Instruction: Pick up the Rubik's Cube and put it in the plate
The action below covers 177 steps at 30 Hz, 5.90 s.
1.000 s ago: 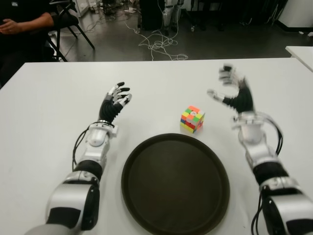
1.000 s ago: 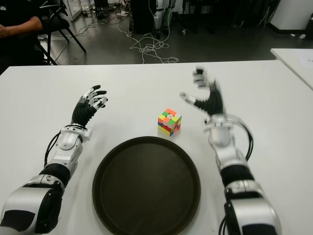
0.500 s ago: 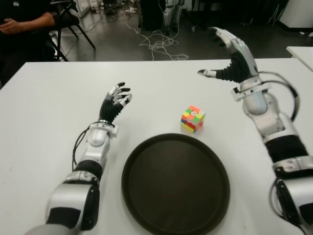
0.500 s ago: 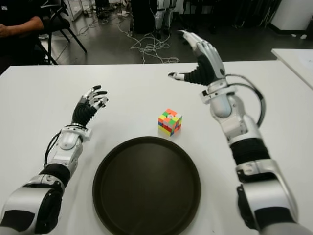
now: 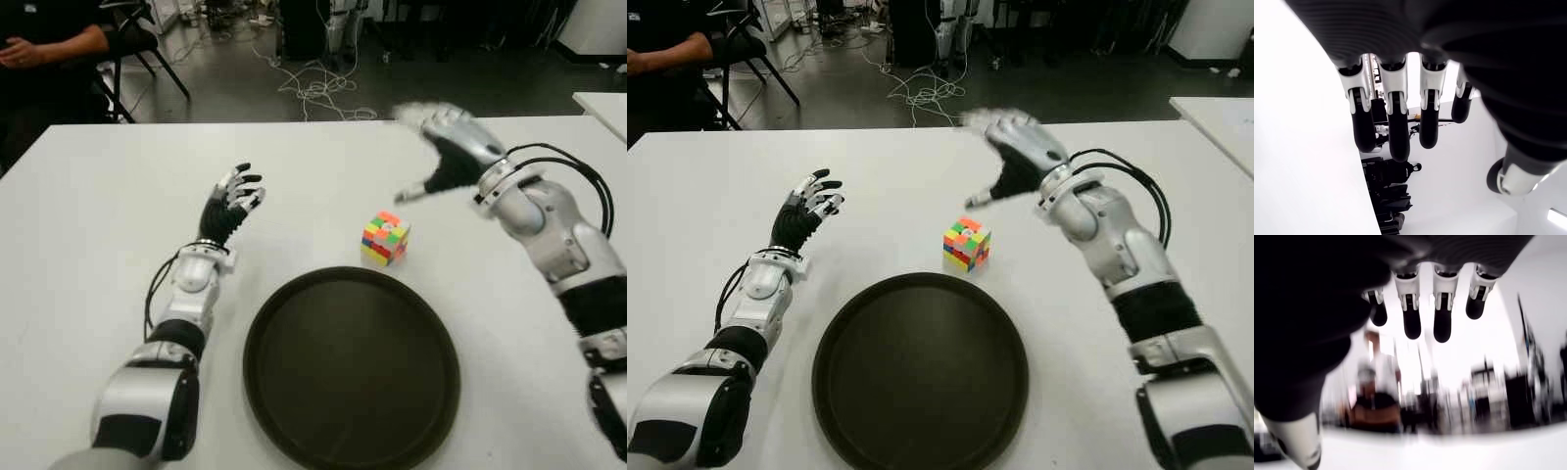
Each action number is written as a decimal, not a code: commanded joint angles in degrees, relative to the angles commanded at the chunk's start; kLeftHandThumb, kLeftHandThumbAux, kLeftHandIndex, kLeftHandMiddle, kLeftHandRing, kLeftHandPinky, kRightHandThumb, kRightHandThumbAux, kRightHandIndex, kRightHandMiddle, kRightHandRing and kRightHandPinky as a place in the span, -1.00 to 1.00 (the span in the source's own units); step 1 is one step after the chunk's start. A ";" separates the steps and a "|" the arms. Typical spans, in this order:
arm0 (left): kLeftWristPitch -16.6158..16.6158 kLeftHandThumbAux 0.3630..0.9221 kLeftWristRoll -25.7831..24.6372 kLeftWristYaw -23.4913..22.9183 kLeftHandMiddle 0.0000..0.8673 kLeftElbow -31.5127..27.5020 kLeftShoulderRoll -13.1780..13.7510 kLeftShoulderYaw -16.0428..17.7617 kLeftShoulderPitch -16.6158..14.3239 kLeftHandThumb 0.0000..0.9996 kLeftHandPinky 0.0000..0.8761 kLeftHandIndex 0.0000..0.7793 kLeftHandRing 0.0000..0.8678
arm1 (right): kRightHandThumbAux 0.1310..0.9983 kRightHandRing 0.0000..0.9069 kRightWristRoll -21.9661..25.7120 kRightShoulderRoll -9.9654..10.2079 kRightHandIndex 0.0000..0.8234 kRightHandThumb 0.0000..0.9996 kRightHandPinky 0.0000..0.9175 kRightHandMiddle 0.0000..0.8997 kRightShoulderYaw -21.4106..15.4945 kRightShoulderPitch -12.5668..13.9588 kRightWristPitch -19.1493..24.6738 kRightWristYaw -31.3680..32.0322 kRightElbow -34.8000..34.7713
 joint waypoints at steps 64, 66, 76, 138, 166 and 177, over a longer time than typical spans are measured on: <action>0.03 -0.08 1.52 2.35 -0.43 0.05 0.12 -0.91 0.02 -0.81 -0.30 -0.61 -0.35 | 0.40 -0.66 -0.72 4.55 -0.71 -1.00 -0.71 -0.62 5.39 -2.63 -1.35 4.16 7.42; -0.06 -0.08 1.33 2.03 -0.43 -0.10 0.04 -0.85 0.16 -0.79 -0.29 -0.61 -0.34 | 0.38 -0.68 -0.65 4.81 -0.73 -1.00 -0.73 -0.65 5.46 -2.60 -1.82 3.92 8.09; -0.58 -0.16 1.37 1.87 -0.44 -0.82 -0.23 -1.02 0.59 -0.80 -0.29 -0.61 -0.35 | 0.41 -0.78 -1.68 6.21 -0.77 -1.00 -0.88 -0.72 7.00 -3.87 -4.13 1.55 13.24; -0.31 -0.17 1.81 2.61 -0.43 -1.44 0.58 -2.10 0.93 -0.85 -0.29 -0.60 -0.34 | 0.33 -0.76 -3.11 10.15 -0.86 -1.00 -0.81 -0.75 10.97 -9.08 -3.30 -2.80 28.06; -0.71 -0.20 0.90 1.47 -0.43 -1.17 0.39 -1.51 0.94 -0.78 -0.29 -0.60 -0.34 | 0.52 -0.73 -3.24 10.64 -0.84 -1.00 -0.77 -0.73 12.55 -11.11 -6.79 -6.59 33.68; -0.78 -0.24 1.56 1.68 -0.43 -1.05 0.68 -1.87 0.88 -0.81 -0.29 -0.61 -0.34 | 0.46 -0.71 -3.51 11.30 -0.83 -1.00 -0.76 -0.69 13.32 -11.88 -6.86 -6.54 36.21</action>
